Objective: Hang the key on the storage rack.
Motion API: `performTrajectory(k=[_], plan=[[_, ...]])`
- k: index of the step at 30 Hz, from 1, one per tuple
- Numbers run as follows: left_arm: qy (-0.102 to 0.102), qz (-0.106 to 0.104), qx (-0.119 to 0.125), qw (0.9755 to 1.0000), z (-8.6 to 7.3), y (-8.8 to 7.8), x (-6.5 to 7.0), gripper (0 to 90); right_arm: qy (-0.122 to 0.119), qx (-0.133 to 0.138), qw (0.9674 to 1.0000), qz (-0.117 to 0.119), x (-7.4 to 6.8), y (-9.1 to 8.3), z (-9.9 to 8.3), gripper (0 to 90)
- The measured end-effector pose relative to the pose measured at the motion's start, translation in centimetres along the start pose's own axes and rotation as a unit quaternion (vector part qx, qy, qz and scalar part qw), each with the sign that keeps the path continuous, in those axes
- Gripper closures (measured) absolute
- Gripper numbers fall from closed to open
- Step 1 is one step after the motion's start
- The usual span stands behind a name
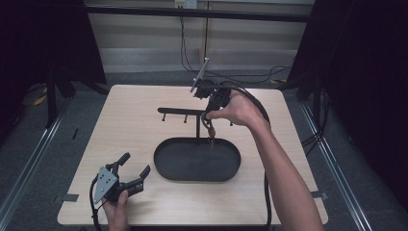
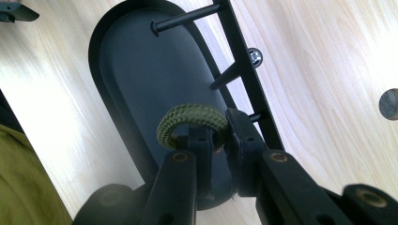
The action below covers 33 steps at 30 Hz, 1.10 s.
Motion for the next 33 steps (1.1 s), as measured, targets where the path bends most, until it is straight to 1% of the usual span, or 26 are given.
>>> performTrajectory(k=[2, 4, 6, 7, 8, 17, 26, 28, 29, 31, 33], plan=[[0.000, 0.000, 0.000, 1.0000, 0.0, 0.0, 0.0, 15.9, 0.003, 0.004, 1.0000, 0.000, 0.1, 0.1, 0.0, 78.6], [0.000, 0.000, 0.001, 1.0000, 0.0, 0.0, 0.0, 15.9, 0.004, 0.002, 1.0000, -0.002, 0.2, 0.0, -0.1, 77.7], [-0.001, -0.001, 0.000, 1.0000, 0.0, 0.0, 0.0, 15.9, 0.007, 0.001, 1.0000, -0.007, 0.3, -0.1, -0.1, 81.0], [0.002, -0.001, -0.001, 1.0000, 0.0, 0.0, 0.0, 15.9, 0.008, 0.000, 1.0000, -0.005, 0.3, 0.0, -0.1, 81.3], [0.000, -0.001, -0.002, 1.0000, 0.0, 0.0, 0.0, 15.9, 0.008, -0.002, 1.0000, -0.004, 0.4, 0.0, -0.2, 81.2], [0.002, 0.000, -0.003, 1.0000, 0.0, 0.0, 0.0, 15.9, 0.010, 0.005, 0.9999, 0.002, 0.4, -0.2, -0.3, 79.9], [0.001, 0.000, -0.003, 1.0000, -0.1, 0.0, 0.0, 15.9, 0.012, 0.012, 0.9997, 0.017, 0.2, -0.7, -0.9, 77.9], [0.002, 0.000, -0.004, 1.0000, -0.1, 0.0, 0.0, 15.9, 0.013, 0.016, 0.9996, 0.021, 0.2, -0.7, -1.0, 76.8], [0.002, 0.000, -0.004, 1.0000, -0.1, 0.0, 0.0, 15.9, 0.018, 0.018, 0.9994, 0.024, 0.1, -0.8, -1.1, 76.1], [0.002, 0.000, -0.004, 1.0000, -0.1, 0.0, 0.0, 15.9, 0.025, 0.020, 0.9991, 0.026, 0.2, -0.7, -1.3, 70.7], [0.002, 0.000, -0.004, 1.0000, -0.1, 0.0, 0.0, 15.9, 0.030, 0.024, 0.9989, 0.028, 0.4, -0.7, -1.5, 69.7]])
Point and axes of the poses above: each handheld gripper's, and its own axes: y roughly forward along the jaws, z roughly out of its top, x roughly to its right, the point moved 9 cm from there along y, roughly forward along the jaws, and after that the axes turned 5 degrees about x, right-handed, at the moved point
